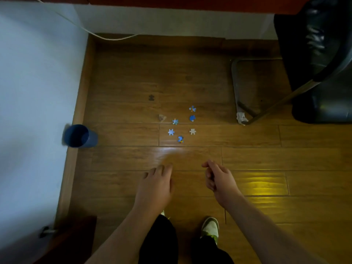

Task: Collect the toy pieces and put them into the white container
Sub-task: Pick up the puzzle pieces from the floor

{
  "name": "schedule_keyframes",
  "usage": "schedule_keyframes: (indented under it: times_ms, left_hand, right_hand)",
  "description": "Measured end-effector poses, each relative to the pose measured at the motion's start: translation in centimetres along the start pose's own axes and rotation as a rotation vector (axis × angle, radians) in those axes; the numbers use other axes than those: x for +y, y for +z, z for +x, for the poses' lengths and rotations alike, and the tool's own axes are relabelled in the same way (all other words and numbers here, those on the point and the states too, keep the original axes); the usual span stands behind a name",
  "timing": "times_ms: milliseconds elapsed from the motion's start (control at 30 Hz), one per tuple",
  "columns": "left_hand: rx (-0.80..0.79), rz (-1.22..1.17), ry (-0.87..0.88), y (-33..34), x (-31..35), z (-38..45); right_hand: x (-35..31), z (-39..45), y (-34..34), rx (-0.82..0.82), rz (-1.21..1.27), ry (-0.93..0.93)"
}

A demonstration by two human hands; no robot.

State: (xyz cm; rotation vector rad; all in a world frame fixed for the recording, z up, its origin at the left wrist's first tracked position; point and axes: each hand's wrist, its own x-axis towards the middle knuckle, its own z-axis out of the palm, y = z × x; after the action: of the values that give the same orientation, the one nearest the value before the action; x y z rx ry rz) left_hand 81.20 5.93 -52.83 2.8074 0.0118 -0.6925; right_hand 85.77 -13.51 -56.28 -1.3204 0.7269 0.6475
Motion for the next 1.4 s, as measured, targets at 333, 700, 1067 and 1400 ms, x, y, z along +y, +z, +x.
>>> schedule_keyframes:
  times_ms: [333,700,1067,1400]
  left_hand:
    - [0.045,0.013,0.118,1.7,-6.8,8.6]
    - [-0.028,-0.165,-0.025,13.7,-8.8,27.4]
    - [-0.188,-0.09,-0.015,28.5,-15.4,44.1]
    - [-0.195,0.044,0.24,28.9,-16.3,47.1]
  right_hand:
    - [-1.5,8.1,5.0,0.036,-0.026,-0.009]
    - [-0.4,28.5,1.5,-0.049,-0.869,-0.128]
    - [7.9,45.2,-1.4,0.075,-1.346,-0.406]
    - [10.7,50.0,-1.6,0.1,-1.419,-0.358]
